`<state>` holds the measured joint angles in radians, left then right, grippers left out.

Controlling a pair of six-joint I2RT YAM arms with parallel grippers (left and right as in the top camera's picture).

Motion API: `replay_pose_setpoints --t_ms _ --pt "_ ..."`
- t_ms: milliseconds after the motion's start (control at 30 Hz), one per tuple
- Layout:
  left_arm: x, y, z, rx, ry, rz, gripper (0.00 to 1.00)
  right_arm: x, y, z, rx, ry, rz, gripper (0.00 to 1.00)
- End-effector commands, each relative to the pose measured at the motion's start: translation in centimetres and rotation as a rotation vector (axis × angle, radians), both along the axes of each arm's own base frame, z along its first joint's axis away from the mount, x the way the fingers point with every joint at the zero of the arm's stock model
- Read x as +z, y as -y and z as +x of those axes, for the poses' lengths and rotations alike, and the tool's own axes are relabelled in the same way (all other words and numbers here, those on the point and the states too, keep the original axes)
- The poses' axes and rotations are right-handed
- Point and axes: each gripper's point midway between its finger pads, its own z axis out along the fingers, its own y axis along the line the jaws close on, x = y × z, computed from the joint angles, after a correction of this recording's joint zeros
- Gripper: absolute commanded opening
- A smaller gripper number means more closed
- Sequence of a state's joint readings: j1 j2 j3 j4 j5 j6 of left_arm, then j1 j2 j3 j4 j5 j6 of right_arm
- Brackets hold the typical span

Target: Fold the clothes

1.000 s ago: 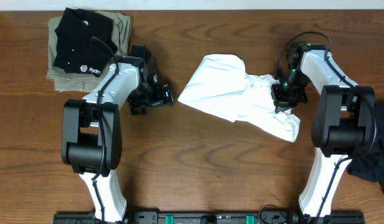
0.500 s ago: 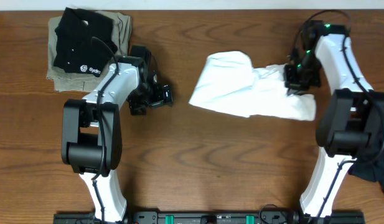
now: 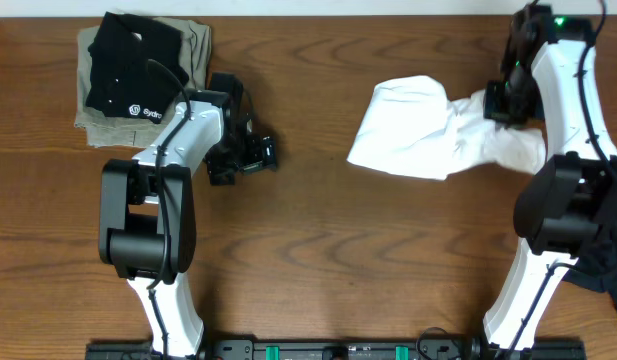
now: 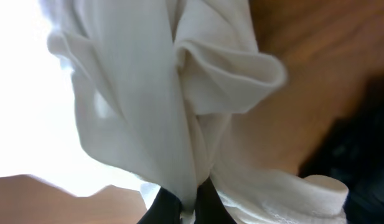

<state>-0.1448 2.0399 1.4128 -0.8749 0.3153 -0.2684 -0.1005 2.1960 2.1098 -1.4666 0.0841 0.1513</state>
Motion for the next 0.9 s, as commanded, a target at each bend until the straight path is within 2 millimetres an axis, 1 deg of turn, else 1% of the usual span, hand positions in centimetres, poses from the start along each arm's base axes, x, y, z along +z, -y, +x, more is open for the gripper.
replay_pose_setpoints --t_ms 0,33,100,200,333,400,500,567,600,667,700,800,867 --pt "0.6 -0.1 -0.1 0.002 0.008 -0.007 0.96 3.6 -3.5 2.0 0.004 0.134 0.124 0.01" --pt "0.6 -0.1 -0.1 0.002 0.008 -0.007 0.96 4.1 -4.7 2.4 0.025 0.152 0.149 0.01" --pt "0.6 -0.1 -0.1 0.002 0.008 -0.007 0.96 4.2 -6.5 2.9 0.053 0.168 0.170 0.01" --pt "0.6 -0.1 -0.1 0.002 0.008 -0.007 0.97 4.0 -9.4 3.3 0.085 0.179 0.181 0.01" --pt "0.6 -0.1 -0.1 0.002 0.007 -0.007 0.97 4.0 -13.9 4.3 0.136 0.224 0.197 0.01" --pt "0.6 -0.1 -0.1 0.002 0.007 -0.007 0.97 4.1 -15.8 4.7 0.154 0.250 0.208 0.03" --pt "0.6 -0.1 -0.2 0.002 0.004 -0.006 0.97 3.8 -18.6 4.9 0.203 0.268 0.218 0.08" --pt "0.6 -0.1 -0.3 0.002 -0.001 -0.006 0.97 3.1 -19.6 4.7 0.217 0.254 0.204 0.09" --pt "0.6 -0.1 -0.4 0.002 -0.004 -0.005 0.97 2.8 -19.9 4.6 0.222 0.245 0.194 0.12" --pt "0.6 -0.1 -0.5 0.002 -0.007 -0.005 0.97 1.5 -20.5 4.2 0.236 0.212 0.181 0.26" --pt "0.6 -0.1 -0.5 0.002 -0.007 -0.005 0.97 0.8 -20.7 4.1 0.240 0.194 0.179 0.30" --pt "0.6 -0.1 -0.5 0.002 -0.007 -0.005 0.97 -1.0 -20.8 3.7 0.237 0.143 0.171 0.34" --pt "0.6 -0.1 -0.5 0.002 -0.007 -0.005 0.97 -1.5 -20.8 3.7 0.237 0.134 0.170 0.33"
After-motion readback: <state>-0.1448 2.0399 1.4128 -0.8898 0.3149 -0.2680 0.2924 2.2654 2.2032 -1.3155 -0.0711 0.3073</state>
